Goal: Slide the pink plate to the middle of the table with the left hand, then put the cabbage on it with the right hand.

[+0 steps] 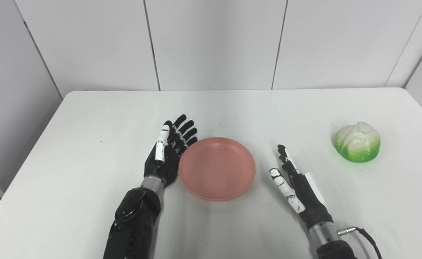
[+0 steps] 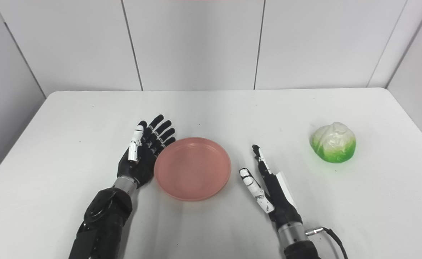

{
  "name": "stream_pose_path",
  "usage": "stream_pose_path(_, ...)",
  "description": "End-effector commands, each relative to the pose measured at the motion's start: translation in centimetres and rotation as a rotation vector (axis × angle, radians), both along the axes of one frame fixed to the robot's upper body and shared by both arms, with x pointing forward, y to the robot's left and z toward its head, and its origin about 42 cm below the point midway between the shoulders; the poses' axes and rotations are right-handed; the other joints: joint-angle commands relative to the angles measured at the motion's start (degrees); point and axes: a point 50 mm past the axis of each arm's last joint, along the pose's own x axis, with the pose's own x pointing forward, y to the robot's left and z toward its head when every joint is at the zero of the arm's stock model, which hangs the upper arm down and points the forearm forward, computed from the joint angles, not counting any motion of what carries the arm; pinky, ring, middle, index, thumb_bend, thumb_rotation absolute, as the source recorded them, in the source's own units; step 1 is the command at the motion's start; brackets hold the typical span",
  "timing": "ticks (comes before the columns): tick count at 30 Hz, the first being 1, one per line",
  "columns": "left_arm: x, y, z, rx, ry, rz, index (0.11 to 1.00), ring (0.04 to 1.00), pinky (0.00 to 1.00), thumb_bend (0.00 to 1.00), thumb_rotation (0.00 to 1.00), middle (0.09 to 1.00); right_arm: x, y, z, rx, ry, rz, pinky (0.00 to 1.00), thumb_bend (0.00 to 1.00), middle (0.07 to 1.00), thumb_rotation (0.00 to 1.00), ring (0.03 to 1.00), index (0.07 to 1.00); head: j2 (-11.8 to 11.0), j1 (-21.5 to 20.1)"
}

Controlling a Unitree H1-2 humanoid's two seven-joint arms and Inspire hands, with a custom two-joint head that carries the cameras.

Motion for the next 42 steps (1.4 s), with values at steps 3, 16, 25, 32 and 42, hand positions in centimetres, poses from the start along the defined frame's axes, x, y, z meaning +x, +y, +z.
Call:
stream_pose_path(3,-0.7,0.6,-2.1,0.020,0.071,0.003,0.873,0.889,0.90,0.34,1.00,0.887,0.5,0.6,0.5,0.014,-0.044,0.019,0.98,0.52,1.000,1.00,0.996,1.000,-0.4,-3.2)
stream_pose_path(16,-0.8,3.5,-4.1,0.031,0.063,-0.008,0.851,0.864,0.86,0.39,0.97,0.863,1.4,-0.3,5.8,-0.097,-0.212,-0.115,0.86,0.80,0.949,1.00,0.917,0.971,-3.0,-17.5)
stream_pose_path(25,0.6,5.8,-6.8,-0.001,0.046,-0.045,0.836,0.842,0.82,0.48,0.85,0.844,3.7,-4.1,11.6,-0.185,-0.390,-0.208,0.75,0.90,0.897,0.76,0.841,0.929,-4.0,-22.4)
stream_pose_path(32,0.9,7.1,-7.3,0.011,0.052,-0.043,0.818,0.820,0.79,0.51,0.79,0.825,4.2,-8.1,15.4,-0.311,-0.497,-0.299,0.74,0.98,0.850,0.58,0.816,0.857,-3.8,-24.3)
stream_pose_path(42,1.1,8.1,-7.6,0.015,0.069,-0.026,0.803,0.808,0.78,0.52,0.78,0.810,3.4,-12.7,18.8,-0.419,-0.523,-0.370,0.81,1.00,0.870,0.54,0.853,0.883,-3.6,-24.9)
